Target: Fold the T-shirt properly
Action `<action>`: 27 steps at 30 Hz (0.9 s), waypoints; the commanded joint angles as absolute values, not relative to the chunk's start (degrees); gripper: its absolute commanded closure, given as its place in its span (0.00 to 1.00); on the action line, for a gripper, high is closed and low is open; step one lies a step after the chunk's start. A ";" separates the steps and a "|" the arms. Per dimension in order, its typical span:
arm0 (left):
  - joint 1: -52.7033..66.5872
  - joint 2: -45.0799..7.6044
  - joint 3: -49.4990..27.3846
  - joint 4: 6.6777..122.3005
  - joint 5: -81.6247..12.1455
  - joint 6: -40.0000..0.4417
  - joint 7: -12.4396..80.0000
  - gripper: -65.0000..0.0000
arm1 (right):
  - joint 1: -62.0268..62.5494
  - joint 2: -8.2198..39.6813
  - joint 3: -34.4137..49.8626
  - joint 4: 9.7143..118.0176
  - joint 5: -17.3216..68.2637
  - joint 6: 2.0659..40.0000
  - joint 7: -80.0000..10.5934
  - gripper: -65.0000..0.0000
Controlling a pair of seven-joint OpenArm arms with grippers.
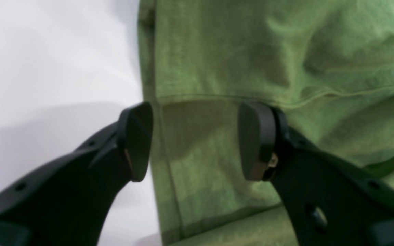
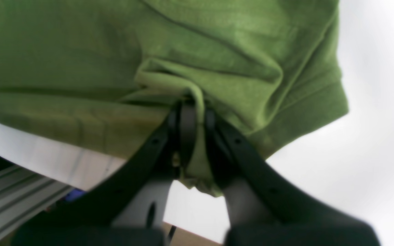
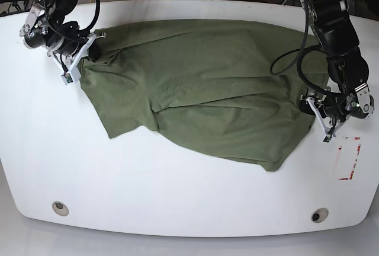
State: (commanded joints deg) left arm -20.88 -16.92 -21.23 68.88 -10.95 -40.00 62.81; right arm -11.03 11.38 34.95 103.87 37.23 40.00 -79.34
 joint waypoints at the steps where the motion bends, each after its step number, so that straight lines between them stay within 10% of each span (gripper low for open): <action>1: -20.97 -17.10 -21.23 68.70 -10.86 -40.00 61.76 0.44 | -10.95 11.38 34.95 103.43 37.23 40.00 -79.34 1.00; 20: -22.55 -16.40 -18.24 61.67 -11.12 -40.00 60.88 0.44 | -9.89 11.38 34.95 102.90 37.23 40.00 -79.34 1.00; 27: -22.46 -16.40 -18.07 61.67 -11.12 -40.00 60.97 0.66 | -9.89 11.38 34.95 102.90 37.23 40.00 -79.34 1.00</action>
State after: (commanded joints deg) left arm -22.46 -16.40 -18.07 61.67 -11.12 -40.00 60.97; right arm -9.89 11.38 34.95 102.90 37.23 40.00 -79.34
